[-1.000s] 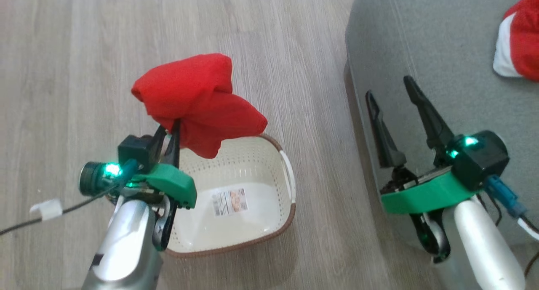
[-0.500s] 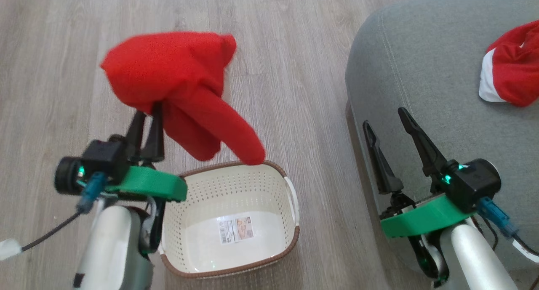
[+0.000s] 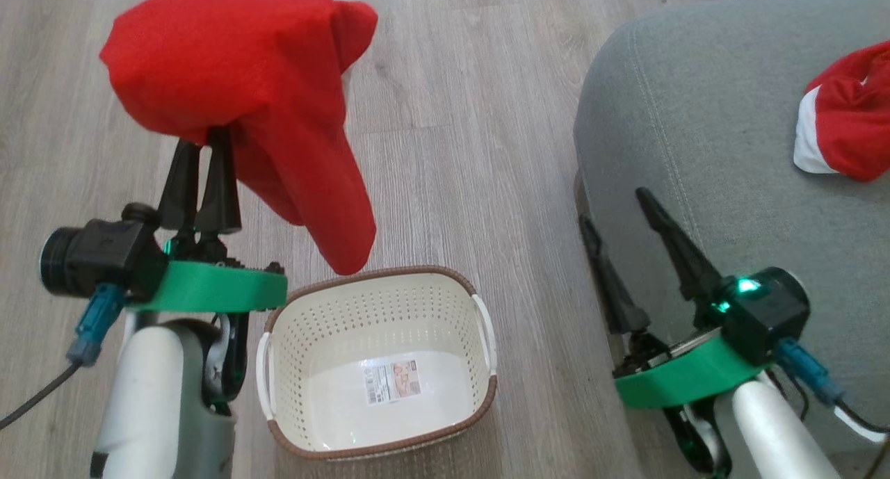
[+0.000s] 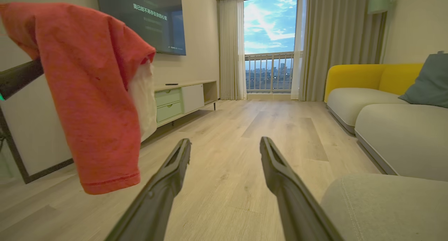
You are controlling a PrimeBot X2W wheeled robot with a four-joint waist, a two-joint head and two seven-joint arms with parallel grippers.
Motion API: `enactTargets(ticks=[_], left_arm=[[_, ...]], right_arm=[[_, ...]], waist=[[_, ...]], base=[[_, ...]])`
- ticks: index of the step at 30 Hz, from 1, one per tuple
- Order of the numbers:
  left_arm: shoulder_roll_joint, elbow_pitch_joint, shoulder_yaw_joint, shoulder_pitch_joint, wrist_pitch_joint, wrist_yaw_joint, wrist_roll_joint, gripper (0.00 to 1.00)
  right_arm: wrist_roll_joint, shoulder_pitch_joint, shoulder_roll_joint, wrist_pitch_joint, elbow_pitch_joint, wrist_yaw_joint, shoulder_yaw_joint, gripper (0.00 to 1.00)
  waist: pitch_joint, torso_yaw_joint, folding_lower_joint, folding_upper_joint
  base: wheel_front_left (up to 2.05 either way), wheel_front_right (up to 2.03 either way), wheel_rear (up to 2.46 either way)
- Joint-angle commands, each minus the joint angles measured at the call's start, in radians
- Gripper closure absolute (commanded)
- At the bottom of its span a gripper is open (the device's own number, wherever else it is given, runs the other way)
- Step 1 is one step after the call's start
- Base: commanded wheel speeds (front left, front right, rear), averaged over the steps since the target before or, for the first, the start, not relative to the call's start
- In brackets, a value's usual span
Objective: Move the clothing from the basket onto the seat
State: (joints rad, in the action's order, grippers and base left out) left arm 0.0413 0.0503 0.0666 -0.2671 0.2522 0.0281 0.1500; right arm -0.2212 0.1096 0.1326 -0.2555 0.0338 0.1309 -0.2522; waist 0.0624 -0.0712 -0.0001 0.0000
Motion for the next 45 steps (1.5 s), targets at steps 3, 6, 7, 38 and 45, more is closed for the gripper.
enactTargets(ticks=[3, 6, 7, 38, 45], left_arm=[[0.009, 0.067, -0.02, -0.073, 0.01, -0.019, -0.004, 1.0], [0.009, 0.079, 0.006, -0.085, 0.01, -0.041, -0.016, 1.0], [0.009, 0.079, 0.017, -0.087, 0.01, -0.05, -0.022, 1.0], [0.036, -0.014, 0.38, -0.079, 0.01, -0.157, -0.075, 1.0], [0.069, -0.046, 0.464, -0.086, 0.01, -0.158, -0.04, 1.0]], right_arm=[[-0.015, 0.016, 0.02, -0.006, 0.053, 0.0, -0.053, 0.0], [-0.032, 0.023, 0.025, -0.006, 0.074, 0.0, -0.084, 0.0], [-0.036, 0.026, 0.026, -0.006, 0.08, 0.0, -0.095, 0.0], [0.014, 0.069, 0.082, -0.006, 0.068, 0.0, -0.197, 0.0], [0.035, 0.068, 0.096, -0.006, 0.058, 0.0, -0.194, 0.0]], waist=[[0.008, 0.0, 0.0001, 0.0], [0.014, 0.0, 0.0001, 0.0], [0.015, 0.0, 0.0001, 0.0], [0.012, 0.014, 0.0001, 0.0], [0.011, 0.01, 0.0001, 0.0]], base=[[0.0, 0.0, 0.0], [0.0, 0.0, 0.0], [0.0, 0.0, 0.0], [0.0, 0.0, 0.0], [0.0, 0.0, 0.0]])
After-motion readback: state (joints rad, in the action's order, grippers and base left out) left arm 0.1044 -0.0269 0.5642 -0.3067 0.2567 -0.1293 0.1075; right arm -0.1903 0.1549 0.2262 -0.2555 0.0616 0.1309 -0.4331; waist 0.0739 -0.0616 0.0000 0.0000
